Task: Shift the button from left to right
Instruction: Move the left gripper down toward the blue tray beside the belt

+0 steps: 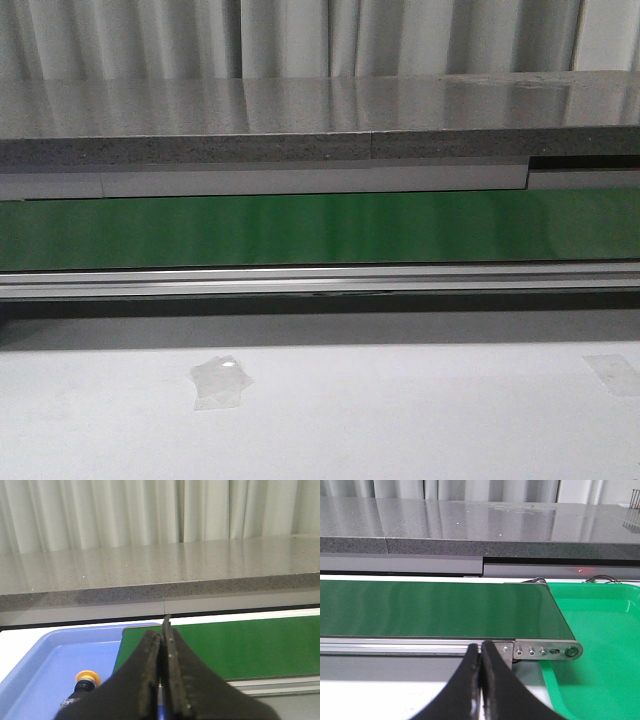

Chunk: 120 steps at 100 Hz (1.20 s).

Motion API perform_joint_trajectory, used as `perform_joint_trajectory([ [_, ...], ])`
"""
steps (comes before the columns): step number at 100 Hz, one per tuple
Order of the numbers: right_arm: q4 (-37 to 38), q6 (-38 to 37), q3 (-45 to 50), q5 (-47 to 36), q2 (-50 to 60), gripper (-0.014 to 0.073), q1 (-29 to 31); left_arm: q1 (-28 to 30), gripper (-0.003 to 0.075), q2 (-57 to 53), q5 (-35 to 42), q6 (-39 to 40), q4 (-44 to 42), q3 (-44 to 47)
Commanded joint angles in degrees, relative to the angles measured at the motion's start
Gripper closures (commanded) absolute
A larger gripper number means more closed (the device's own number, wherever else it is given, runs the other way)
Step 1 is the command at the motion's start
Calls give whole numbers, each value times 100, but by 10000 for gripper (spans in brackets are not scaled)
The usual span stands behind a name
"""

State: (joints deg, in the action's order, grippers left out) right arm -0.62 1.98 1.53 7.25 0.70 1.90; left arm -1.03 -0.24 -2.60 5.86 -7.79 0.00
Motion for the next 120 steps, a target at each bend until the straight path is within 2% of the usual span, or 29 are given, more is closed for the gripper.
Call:
perform_joint_trajectory([
  [1, 62, -4, -81, -505, 100, 659, -11, 8, 740, -193, 390, 53, 25, 256],
  [33, 62, -4, -81, -505, 100, 659, -11, 8, 740, -193, 400, 53, 14, 256],
  [50, 62, -4, -81, -505, 100, 659, -11, 8, 740, -193, 667, 53, 14, 256],
  [65, 62, -4, -81, -505, 100, 659, -11, 8, 740, -193, 711, 53, 25, 11],
  [87, 62, -4, -81, -505, 100, 659, -11, 8, 740, 344, -69, 53, 779, -890],
  [99, 62, -4, -81, -505, 100, 659, -11, 8, 740, 950, -585, 53, 816, -1578],
  [120, 62, -4, -81, -505, 100, 659, -11, 8, 740, 2126, -1972, 53, 779, -3093],
])
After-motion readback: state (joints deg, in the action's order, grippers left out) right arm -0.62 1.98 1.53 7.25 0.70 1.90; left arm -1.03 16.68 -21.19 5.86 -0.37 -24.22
